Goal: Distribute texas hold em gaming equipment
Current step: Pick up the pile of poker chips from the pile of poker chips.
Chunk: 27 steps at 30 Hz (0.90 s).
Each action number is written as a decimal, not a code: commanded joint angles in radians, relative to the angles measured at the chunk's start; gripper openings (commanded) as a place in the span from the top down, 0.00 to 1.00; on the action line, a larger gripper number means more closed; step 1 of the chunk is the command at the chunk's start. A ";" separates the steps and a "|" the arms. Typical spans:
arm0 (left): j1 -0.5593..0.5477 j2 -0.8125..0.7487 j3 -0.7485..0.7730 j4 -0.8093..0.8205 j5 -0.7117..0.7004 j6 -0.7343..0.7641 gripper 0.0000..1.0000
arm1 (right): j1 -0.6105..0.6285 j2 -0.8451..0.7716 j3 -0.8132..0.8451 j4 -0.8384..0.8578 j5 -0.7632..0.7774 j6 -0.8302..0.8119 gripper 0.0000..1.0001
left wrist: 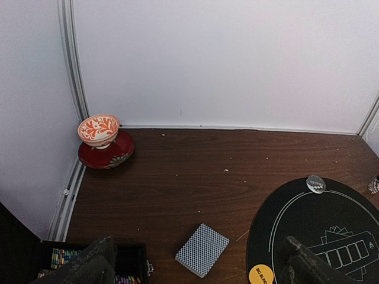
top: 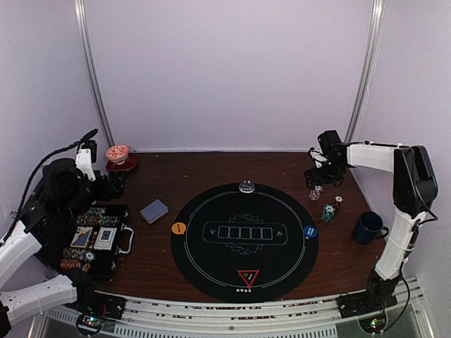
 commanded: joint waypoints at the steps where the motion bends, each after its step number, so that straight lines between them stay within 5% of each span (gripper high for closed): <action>1: 0.012 -0.018 -0.015 0.054 0.023 -0.016 0.02 | -0.024 0.025 -0.016 0.008 -0.042 0.005 0.11; 27: 0.062 -0.012 -0.015 0.061 0.051 -0.031 0.02 | -0.034 0.027 -0.038 0.021 -0.045 -0.005 0.32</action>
